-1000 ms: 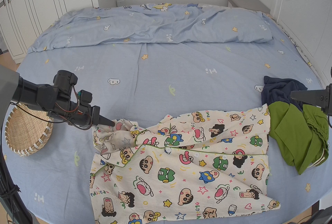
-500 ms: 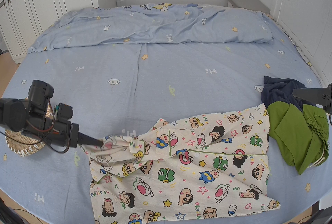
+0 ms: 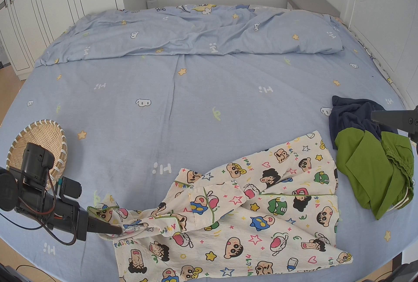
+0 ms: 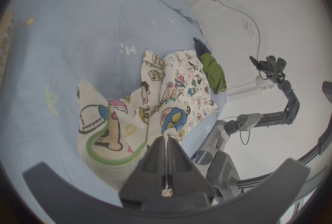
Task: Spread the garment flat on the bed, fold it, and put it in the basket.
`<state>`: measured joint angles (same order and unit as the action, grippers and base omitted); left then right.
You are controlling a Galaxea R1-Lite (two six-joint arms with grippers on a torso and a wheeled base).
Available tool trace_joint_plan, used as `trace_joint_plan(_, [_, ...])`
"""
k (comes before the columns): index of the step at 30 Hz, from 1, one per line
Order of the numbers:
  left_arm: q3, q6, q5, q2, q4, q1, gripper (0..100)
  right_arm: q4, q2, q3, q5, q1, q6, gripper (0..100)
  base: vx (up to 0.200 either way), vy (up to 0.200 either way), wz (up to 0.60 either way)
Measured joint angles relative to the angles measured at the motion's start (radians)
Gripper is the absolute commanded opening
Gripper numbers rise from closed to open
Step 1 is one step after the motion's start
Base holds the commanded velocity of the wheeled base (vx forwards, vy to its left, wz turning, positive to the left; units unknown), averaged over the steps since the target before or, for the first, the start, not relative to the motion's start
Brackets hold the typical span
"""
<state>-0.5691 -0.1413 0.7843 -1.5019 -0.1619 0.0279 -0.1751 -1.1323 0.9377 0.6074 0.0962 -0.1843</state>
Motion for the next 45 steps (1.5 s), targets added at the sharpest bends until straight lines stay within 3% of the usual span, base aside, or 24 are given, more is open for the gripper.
trace_joint_plan(8, [0.096,-0.006,-0.006,0.064,0.0,0.003,0,0.0,0.002,-0.002,0.0,0.005,0.0,100,0.0,0.0,0.0])
trace_joint_plan(9, [0.107,-0.011,-0.01,0.072,0.001,0.005,100,0.0,0.002,-0.003,0.0,0.006,0.0,100,0.0,0.0,0.0])
trace_joint_plan(24, [0.231,-0.008,-0.084,0.22,-0.002,0.092,100,0.0,0.003,-0.005,0.0,0.009,0.0,100,0.0,0.0,0.0])
trace_joint_plan(27, [0.202,0.04,-0.083,0.269,0.0,0.087,100,0.0,0.003,-0.005,0.0,0.009,0.001,100,0.0,0.0,0.0])
trace_joint_plan(33, [0.072,0.235,-0.074,0.306,0.033,0.121,100,0.0,0.003,-0.006,0.0,0.009,0.001,100,0.0,0.0,0.0])
trace_joint_plan(39, [0.001,0.379,-0.073,0.201,0.203,0.234,100,0.0,0.003,-0.006,0.001,0.009,0.001,100,0.0,0.0,0.0])
trace_joint_plan(45, [-0.034,0.463,-0.083,-0.018,0.5,0.318,100,0.001,0.003,-0.006,0.0,0.008,0.002,100,0.0,0.0,0.0])
